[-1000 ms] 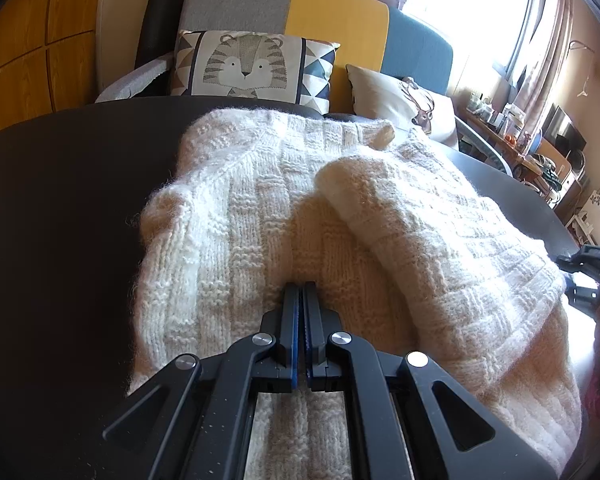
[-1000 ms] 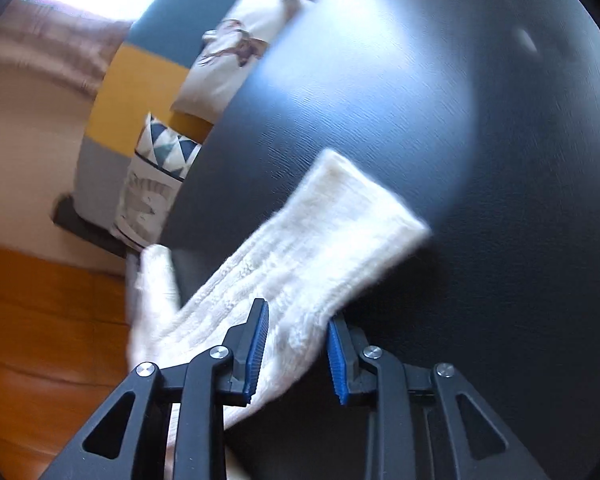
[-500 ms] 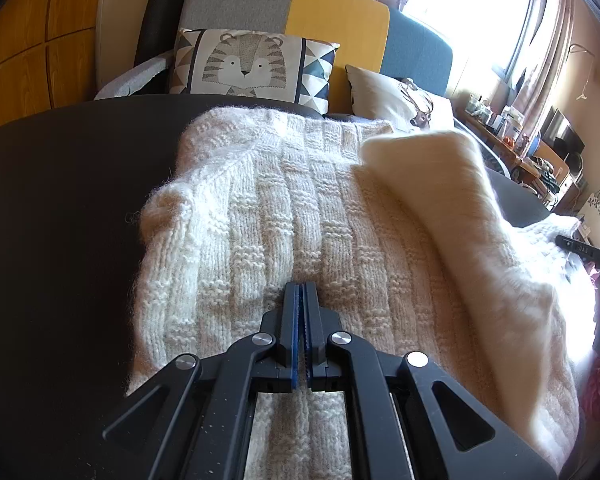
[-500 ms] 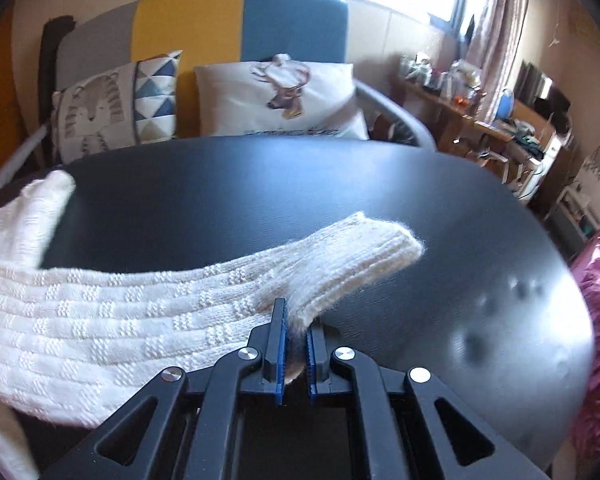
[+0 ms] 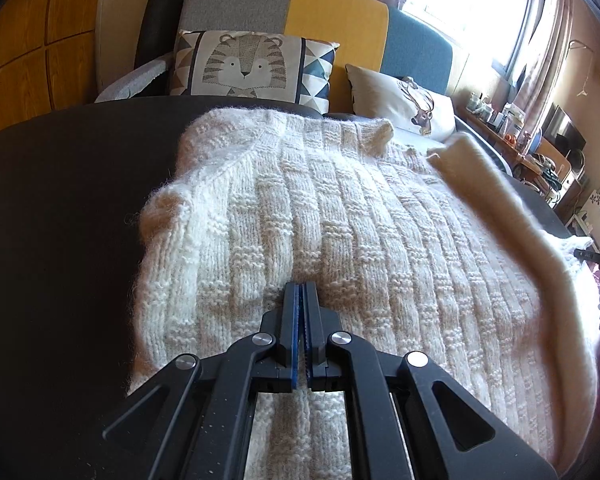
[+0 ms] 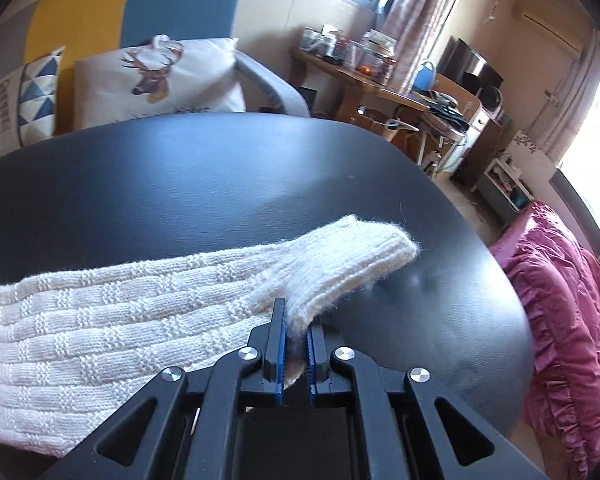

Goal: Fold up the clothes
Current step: 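Grasp the sleeve cuff again with the right tool and pull it straight, then lay the sleeve flat and open the right tool over the sweater body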

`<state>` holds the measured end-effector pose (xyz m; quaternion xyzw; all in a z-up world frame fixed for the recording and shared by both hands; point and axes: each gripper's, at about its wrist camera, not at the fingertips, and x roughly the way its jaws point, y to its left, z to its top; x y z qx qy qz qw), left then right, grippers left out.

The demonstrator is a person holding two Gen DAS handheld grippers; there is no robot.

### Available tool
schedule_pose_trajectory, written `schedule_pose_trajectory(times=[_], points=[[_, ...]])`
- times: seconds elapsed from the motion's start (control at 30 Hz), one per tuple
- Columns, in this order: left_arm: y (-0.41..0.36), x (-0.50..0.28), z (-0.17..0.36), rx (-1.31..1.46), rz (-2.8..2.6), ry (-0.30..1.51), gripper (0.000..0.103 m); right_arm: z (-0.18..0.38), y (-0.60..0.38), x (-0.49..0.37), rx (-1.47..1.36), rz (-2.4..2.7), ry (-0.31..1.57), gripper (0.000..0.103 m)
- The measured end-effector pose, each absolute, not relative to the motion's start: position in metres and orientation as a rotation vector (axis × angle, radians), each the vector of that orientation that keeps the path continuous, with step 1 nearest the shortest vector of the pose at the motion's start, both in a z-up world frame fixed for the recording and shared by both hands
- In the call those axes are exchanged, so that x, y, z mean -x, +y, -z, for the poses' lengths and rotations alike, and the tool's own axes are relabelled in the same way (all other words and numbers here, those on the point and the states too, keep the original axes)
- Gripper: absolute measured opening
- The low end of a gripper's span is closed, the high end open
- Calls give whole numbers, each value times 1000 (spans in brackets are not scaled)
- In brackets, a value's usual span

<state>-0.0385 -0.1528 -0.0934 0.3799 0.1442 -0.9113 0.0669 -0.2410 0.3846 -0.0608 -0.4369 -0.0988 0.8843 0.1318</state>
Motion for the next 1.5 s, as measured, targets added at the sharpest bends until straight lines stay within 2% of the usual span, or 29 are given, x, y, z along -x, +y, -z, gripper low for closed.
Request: schedule_pose_trajectory(times=[0.27,0.3,0.4,0.57,0.67,0.77,0.93,1.0,1.17,1.2,1.37,1.47,1.5], points=[[-151,39,94,-1144,2743,411,2,75,456,256,1241,-2406,-204,7],[-150,39,94,-1143,2742,406,2,79,464,257,1254,-2389,-170,14],[-149,40,94,-1142,2740,399,2,76,485,248,1231,-2411,36,24],[-151,40,94,-1139,2748,430,2,37,498,212,1030,-2427,319,26],[-152,40,94,-1138,2750,433,2,9,468,197,972,-2567,374,26],[-151,39,94,-1137,2750,433,2,-2,406,194,1028,-2794,381,26],[-154,39,95,-1138,2754,449,2,28,278,204,1301,-3067,327,24],[-154,38,95,-1138,2755,457,2,46,233,212,1392,-3106,206,14],[-156,38,95,-1136,2759,468,2,82,179,236,1577,-3009,-21,11],[-156,38,95,-1136,2759,468,2,89,177,237,1584,-2959,-50,6],[-156,38,95,-1137,2760,453,2,95,194,240,1487,-2895,-16,7],[-158,38,95,-1137,2762,457,2,73,172,224,1476,-2876,-57,13],[-158,38,96,-1137,2763,461,2,61,160,213,1444,-2939,-43,19]])
